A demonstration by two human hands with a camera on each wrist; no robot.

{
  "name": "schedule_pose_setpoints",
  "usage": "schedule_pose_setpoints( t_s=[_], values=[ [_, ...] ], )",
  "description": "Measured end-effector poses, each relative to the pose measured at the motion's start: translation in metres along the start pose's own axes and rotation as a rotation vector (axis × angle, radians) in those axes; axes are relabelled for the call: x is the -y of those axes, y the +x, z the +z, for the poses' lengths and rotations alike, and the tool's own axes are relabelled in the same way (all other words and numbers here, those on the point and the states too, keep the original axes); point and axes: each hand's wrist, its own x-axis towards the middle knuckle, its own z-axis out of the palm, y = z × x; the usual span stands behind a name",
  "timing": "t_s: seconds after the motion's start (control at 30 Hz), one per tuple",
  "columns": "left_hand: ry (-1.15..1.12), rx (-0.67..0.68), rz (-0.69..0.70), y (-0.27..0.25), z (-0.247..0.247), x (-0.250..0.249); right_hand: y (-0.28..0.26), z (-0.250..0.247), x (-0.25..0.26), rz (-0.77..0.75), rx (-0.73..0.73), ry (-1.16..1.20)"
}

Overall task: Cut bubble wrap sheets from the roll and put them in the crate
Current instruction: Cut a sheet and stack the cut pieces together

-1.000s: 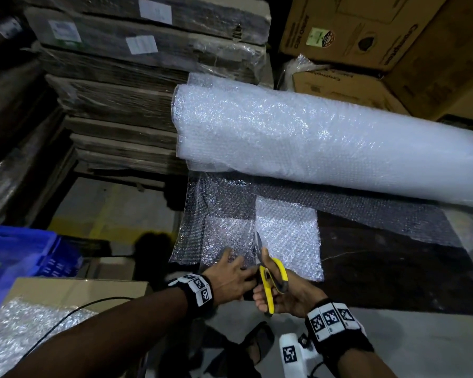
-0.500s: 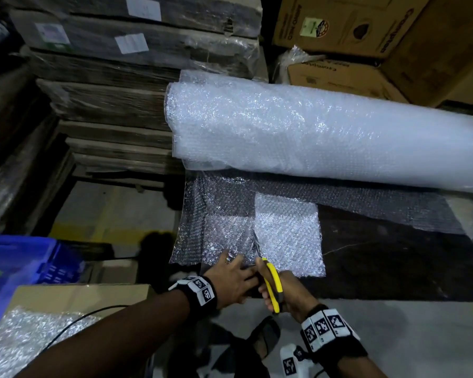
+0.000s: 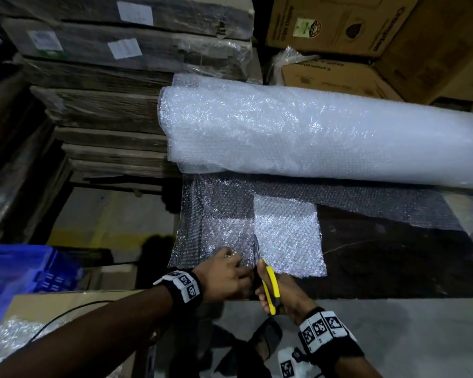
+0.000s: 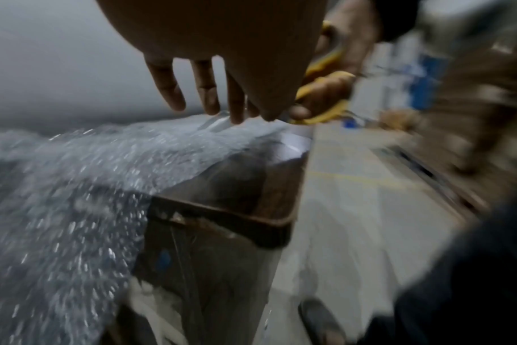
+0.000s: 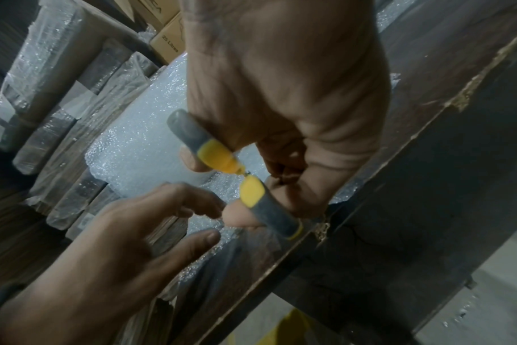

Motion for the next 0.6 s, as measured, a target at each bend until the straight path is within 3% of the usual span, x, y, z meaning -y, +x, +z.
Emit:
schedule_pose_setpoints(
  t_s=[0.07,0.17,0.23,0.6],
  values=[
    [-0.012,-0.044,-0.117,0.004,0.0,0.008,0.003,-0.001,-0.002,0.006,0.005,0.008],
    [-0.084,0.08,-0.264,0.008,0.005,0.016,0.004,-0.001,-0.004,0.024,0.022,0.014],
    [-0.088,0.122,-0.283,0.009,0.008,0.016,0.006,0.0,-0.006,0.028,0.016,0.013],
    [-0.041,-0.001,-0.286,0.014,0.02,0.012,0.017,0.0,-0.01,0.072,0.041,-0.034]
  ],
)
